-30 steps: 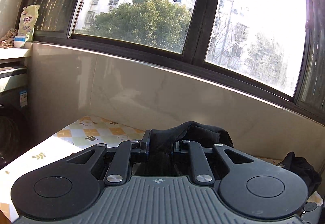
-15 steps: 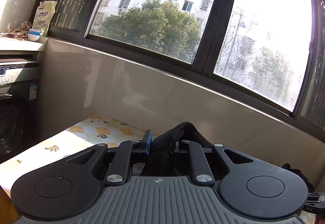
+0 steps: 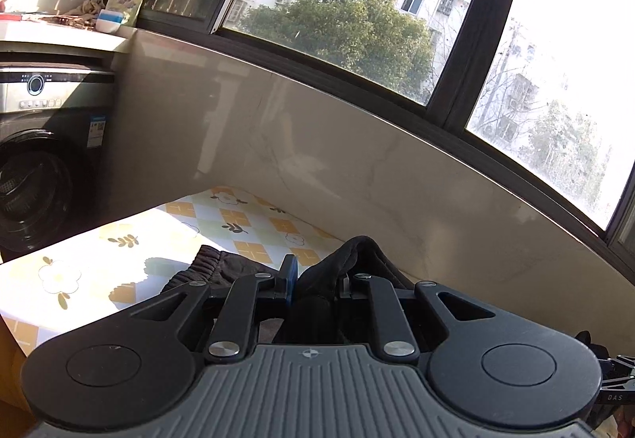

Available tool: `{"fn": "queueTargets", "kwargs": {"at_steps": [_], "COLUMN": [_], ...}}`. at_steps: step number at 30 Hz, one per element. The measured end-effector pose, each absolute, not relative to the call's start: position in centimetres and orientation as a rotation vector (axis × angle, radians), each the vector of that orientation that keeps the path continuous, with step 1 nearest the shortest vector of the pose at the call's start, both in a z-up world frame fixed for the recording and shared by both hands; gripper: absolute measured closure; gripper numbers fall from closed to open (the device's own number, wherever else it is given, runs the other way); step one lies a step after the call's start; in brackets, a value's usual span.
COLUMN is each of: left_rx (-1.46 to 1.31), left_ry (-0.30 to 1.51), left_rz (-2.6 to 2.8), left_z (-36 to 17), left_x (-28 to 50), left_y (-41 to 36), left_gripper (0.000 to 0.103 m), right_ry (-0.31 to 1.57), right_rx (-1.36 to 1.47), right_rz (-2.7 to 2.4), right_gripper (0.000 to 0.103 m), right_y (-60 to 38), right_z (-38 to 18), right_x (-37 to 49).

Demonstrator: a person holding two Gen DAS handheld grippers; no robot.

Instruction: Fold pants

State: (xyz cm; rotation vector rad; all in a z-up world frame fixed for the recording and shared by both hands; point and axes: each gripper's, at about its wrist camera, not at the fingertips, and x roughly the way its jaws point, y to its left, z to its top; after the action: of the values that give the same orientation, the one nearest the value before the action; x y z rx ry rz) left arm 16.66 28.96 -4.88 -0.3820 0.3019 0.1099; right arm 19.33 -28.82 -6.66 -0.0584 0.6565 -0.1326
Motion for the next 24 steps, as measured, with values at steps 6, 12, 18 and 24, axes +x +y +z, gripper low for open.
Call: {"fn": "queueTargets", "kwargs": {"at_steps": [6,12,18,24], "left_rx": [-0.375,-0.389,-0.418,-0.448], "left_ry": [0.290,0.304,0.283,0.260], "left_rz": [0.124,0.135,0.146,0.128], "left_z": [-5.3,-5.6,-5.4,-4.1], "left_x": [15.1,15.1,14.4,16.1], "left_y": [28.8,29.1,29.2,30.3], "left_gripper": [0.085,0.085,0.085,0.085], "right_ry": [0.805,0.736,0.548,0.476], "right_rx": [-0.003,-0.006,-0.042,-0.121], "right_rz": [-0.132,-0.112,-0.153,-0.177], "right_gripper": [0.053,0.099,0.100,0.100], "right_y": [-30.6,-29.8,-29.6,-30.0], "right_z": [-11.0,-9.6,-4.8,-2.5], "right_x": [23.0,21.0,19.1,24.5]}}
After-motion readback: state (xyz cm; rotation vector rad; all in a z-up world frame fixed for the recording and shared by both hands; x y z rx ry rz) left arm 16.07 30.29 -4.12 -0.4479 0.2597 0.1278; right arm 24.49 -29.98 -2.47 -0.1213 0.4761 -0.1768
